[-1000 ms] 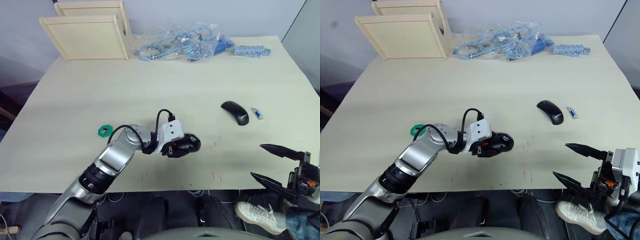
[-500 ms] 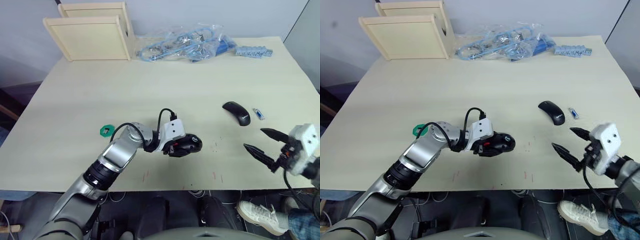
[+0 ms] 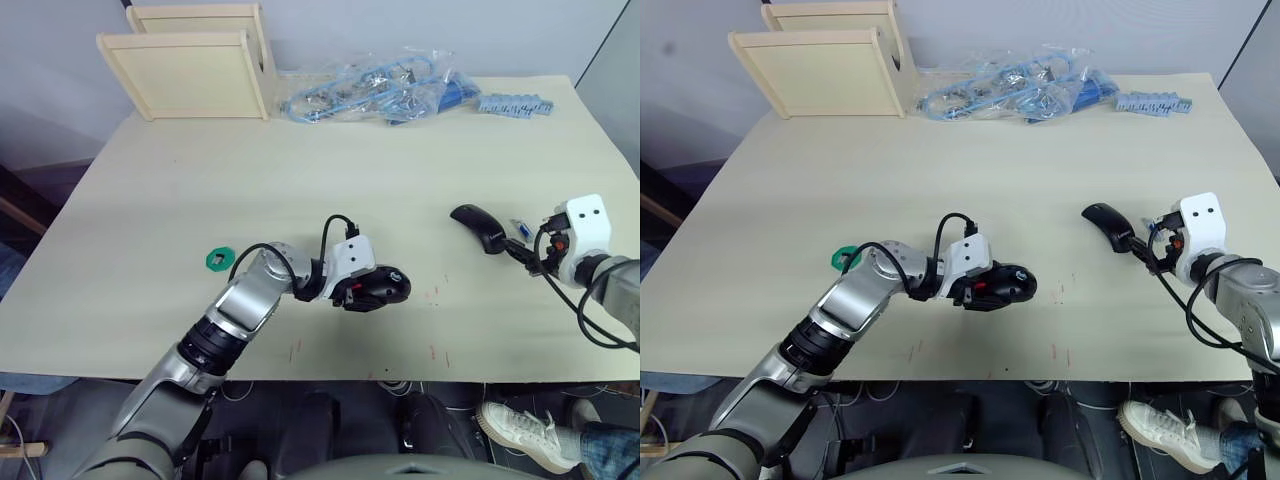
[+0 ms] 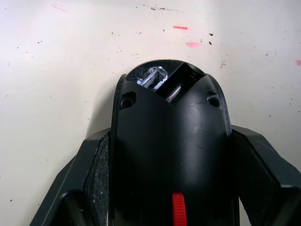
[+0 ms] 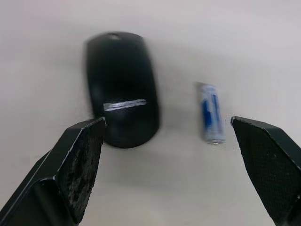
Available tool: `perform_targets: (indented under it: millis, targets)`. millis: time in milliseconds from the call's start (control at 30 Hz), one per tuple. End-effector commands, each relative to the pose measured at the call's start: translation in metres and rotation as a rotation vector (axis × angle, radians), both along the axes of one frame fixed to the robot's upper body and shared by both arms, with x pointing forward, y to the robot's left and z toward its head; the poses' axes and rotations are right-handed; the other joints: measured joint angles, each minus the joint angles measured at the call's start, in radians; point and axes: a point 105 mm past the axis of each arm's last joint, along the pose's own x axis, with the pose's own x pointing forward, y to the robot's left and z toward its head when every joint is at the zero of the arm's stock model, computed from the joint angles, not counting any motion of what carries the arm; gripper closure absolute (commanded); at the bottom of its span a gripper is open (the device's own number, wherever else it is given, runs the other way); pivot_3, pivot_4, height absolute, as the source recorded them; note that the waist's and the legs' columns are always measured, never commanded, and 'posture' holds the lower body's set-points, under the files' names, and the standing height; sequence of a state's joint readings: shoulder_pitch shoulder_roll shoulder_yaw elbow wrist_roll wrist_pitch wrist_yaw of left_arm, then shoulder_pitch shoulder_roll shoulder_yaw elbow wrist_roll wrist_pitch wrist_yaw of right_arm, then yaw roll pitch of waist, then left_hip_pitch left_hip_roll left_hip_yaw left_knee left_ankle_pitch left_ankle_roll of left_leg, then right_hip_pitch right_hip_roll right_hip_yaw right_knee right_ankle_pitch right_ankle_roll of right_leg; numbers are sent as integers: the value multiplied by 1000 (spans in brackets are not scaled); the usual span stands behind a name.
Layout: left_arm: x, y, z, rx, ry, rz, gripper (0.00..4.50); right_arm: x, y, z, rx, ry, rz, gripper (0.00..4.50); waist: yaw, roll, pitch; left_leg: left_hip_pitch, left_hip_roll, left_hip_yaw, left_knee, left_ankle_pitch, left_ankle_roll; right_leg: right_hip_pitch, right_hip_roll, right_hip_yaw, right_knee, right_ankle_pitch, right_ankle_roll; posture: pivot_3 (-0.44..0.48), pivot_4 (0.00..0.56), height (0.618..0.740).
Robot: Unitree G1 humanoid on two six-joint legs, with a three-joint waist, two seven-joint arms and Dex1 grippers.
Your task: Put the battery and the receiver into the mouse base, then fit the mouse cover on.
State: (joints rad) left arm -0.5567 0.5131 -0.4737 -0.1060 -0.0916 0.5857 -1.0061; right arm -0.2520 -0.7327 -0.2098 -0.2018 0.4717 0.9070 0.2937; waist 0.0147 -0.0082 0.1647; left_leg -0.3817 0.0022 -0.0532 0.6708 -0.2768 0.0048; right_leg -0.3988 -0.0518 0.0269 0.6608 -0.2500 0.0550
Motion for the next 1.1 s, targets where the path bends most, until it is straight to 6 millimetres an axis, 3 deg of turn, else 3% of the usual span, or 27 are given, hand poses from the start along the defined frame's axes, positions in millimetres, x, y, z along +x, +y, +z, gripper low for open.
perform_targets:
  millis: [33, 67, 1100]
  targets:
    - [-1, -2, -8, 16, 13, 12, 1586, 6, -6, 8, -44, -21, -29, 1643, 0, 0, 0, 0, 0, 0, 0, 0, 0, 0, 0, 0, 0, 0, 0, 0, 150, 740]
    - [-1, -2, -8, 16, 13, 12, 1586, 8, -7, 8, -54, -20, -38, 2166, 0, 0, 0, 0, 0, 0, 0, 0, 0, 0, 0, 0, 0, 0, 0, 0, 150, 740]
    - [-5, -11, -9, -1, 18, 6, 1586, 24, -13, -4, -123, 68, -126, 2166, 0, 0, 0, 0, 0, 0, 0, 0, 0, 0, 0, 0, 0, 0, 0, 0, 150, 740]
